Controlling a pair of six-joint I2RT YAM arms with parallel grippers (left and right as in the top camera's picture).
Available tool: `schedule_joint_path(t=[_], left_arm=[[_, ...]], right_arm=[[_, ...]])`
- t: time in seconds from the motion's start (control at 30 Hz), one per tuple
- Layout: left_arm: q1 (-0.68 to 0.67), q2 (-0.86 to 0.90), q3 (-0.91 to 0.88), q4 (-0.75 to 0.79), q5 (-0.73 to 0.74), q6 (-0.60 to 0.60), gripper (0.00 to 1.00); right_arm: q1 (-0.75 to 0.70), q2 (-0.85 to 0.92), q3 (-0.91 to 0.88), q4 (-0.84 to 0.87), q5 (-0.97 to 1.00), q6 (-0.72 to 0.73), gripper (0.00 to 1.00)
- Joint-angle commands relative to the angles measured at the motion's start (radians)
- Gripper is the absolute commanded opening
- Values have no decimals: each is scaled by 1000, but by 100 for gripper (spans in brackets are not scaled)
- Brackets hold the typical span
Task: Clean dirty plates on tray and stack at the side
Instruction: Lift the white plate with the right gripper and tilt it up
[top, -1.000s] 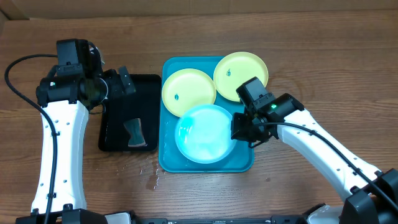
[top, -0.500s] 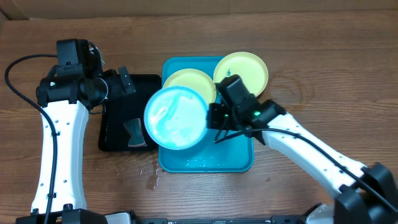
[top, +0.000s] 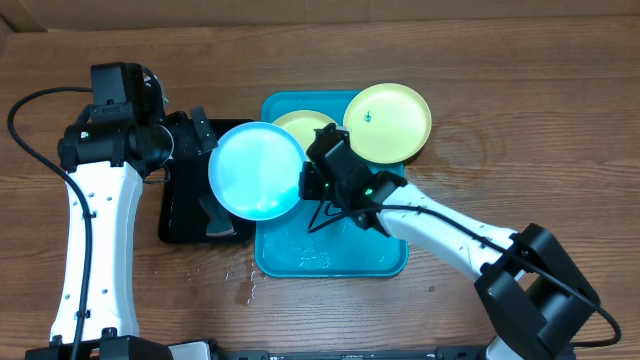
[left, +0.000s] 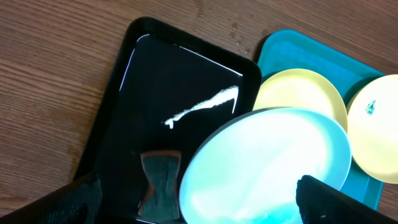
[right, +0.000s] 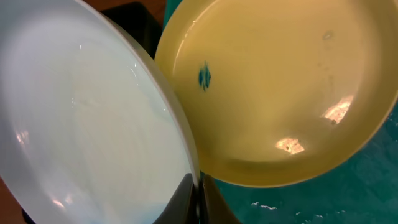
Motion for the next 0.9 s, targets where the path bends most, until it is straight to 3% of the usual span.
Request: schedule_joint_path(t=[0.0, 0.3, 0.53, 0.87], left_arm=[[4, -8, 21, 1, 6, -18, 100], [4, -8, 21, 1, 6, -18, 100], [4, -8, 21, 1, 6, -18, 100], [4, -8, 21, 1, 6, -18, 100]], right_arm=[[40, -6, 26, 35, 150, 3, 4], [109, -6, 26, 151, 333, -4, 4], [149, -2, 26, 223, 429, -93, 4], [171, 31, 27, 294, 452, -183, 4]])
